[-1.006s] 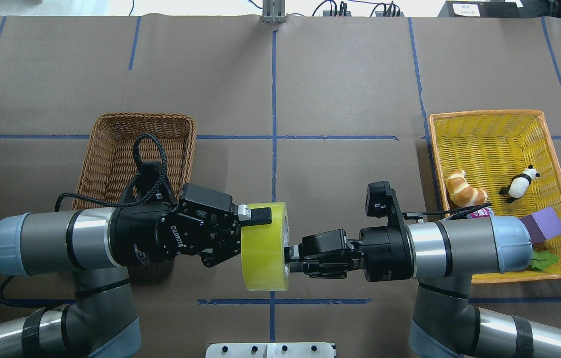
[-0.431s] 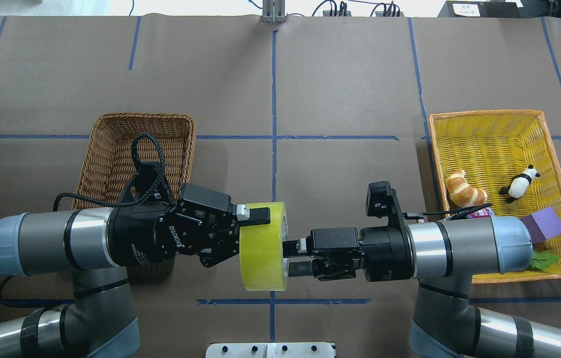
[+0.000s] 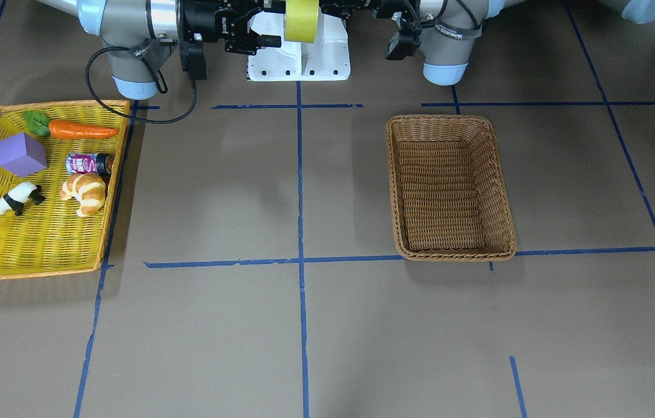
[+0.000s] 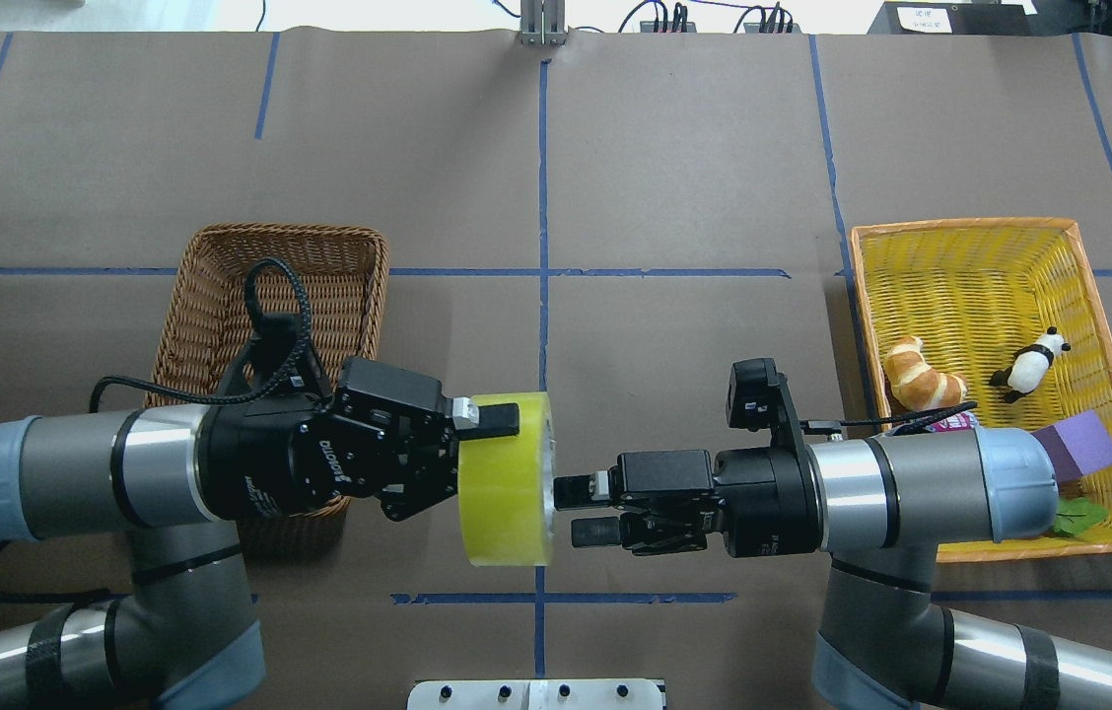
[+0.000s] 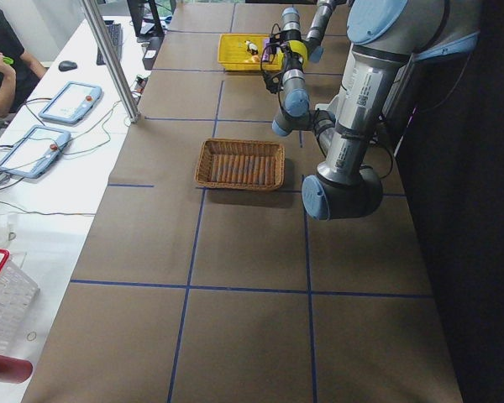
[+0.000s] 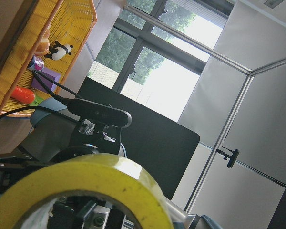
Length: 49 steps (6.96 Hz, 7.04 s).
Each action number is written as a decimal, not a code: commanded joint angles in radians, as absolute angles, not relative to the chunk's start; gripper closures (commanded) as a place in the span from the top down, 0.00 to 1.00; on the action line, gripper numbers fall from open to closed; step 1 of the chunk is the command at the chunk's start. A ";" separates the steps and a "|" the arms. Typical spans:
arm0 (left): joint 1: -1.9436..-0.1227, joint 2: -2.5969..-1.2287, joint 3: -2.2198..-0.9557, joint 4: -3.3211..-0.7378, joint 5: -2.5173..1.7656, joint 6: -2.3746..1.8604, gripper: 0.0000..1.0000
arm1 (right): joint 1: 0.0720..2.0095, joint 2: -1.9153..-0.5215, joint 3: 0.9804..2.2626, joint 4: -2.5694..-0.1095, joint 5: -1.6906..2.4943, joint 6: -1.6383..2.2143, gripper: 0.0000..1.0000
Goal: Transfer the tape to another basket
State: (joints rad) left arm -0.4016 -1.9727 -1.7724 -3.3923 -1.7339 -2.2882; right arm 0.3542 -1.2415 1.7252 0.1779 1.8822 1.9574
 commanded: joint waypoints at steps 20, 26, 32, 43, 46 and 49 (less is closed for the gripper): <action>-0.698 -1.824 -1.842 -2.002 -2.096 -1.229 0.00 | 1.400 -1.314 1.897 -1.979 2.255 -0.072 1.00; -0.610 -1.914 -1.830 -1.710 -1.957 -1.104 0.73 | 1.434 -1.338 1.894 -2.000 2.260 -0.121 1.00; -0.963 -1.876 -1.891 -1.530 -2.125 -0.670 1.00 | 1.480 -1.431 1.887 -1.988 2.269 -0.207 1.00; -1.458 -1.591 -1.786 -1.496 -2.244 -0.065 1.00 | 1.562 -1.643 1.761 -1.749 2.298 -0.249 1.00; -1.513 -1.518 -1.617 -1.503 -2.414 0.012 1.00 | 1.604 -1.626 1.631 -1.672 2.396 -0.249 1.00; -1.575 -1.482 -1.568 -1.660 -2.421 0.003 1.00 | 1.629 -1.640 1.621 -1.674 2.416 -0.233 1.00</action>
